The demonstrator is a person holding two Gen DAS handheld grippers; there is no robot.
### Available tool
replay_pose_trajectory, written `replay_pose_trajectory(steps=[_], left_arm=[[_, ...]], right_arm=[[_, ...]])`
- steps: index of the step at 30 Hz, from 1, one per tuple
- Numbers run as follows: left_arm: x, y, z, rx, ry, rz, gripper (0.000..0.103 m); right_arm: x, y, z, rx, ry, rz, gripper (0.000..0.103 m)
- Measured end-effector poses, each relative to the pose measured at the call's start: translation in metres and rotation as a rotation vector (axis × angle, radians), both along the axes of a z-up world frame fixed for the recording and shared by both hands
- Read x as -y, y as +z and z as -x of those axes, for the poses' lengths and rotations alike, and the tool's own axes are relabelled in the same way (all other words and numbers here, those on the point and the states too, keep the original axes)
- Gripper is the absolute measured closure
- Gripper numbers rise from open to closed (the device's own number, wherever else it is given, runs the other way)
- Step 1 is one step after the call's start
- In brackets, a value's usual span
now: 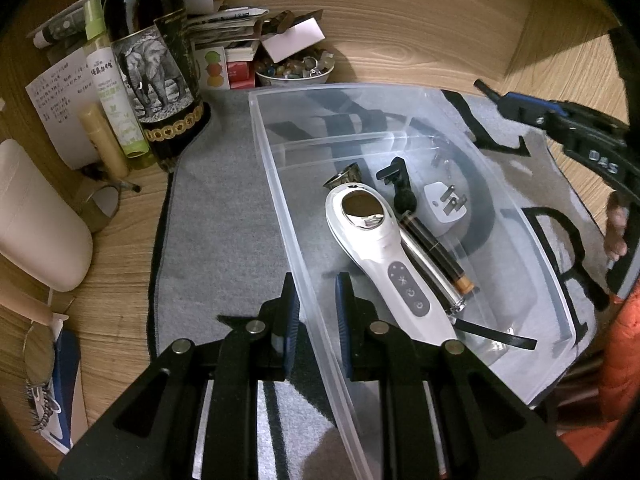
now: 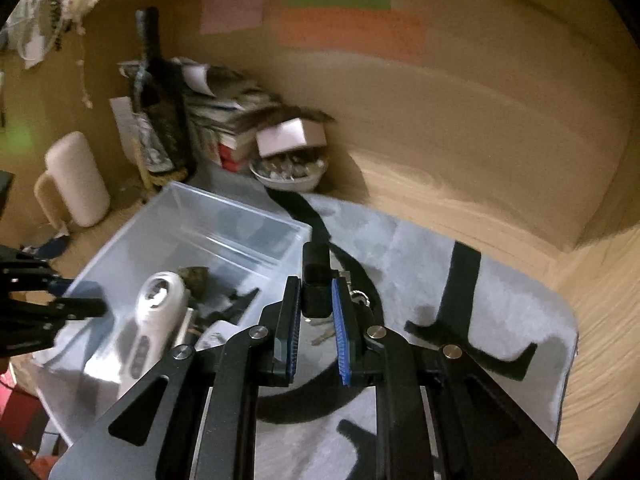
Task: Organize rigid objects
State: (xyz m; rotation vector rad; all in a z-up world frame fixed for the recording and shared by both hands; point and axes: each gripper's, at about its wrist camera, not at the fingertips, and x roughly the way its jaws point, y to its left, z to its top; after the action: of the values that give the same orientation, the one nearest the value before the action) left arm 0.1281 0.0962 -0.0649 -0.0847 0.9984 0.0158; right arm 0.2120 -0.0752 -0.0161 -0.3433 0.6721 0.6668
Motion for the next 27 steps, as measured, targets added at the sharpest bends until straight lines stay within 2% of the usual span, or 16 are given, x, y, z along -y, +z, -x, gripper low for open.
replay_pose_trajectory(steps=[7, 13, 17, 27], left_arm=[[0.001, 0.000, -0.001, -0.002, 0.000, -0.004, 0.087], [0.000, 0.000, 0.000, -0.002, 0.000, -0.006, 0.087], [0.000, 0.000, -0.001, -0.003, 0.000, -0.010, 0.087], [0.001, 0.001, -0.001, -0.004, 0.001, -0.010, 0.087]], right_arm=[[-0.010, 0.014, 0.025, 0.059, 0.052, -0.017, 0.089], [-0.020, 0.015, 0.043, 0.061, 0.100, -0.028, 0.089], [-0.028, 0.007, 0.050, 0.020, 0.139, -0.033, 0.089], [-0.052, -0.027, 0.057, -0.101, 0.207, 0.044, 0.089]])
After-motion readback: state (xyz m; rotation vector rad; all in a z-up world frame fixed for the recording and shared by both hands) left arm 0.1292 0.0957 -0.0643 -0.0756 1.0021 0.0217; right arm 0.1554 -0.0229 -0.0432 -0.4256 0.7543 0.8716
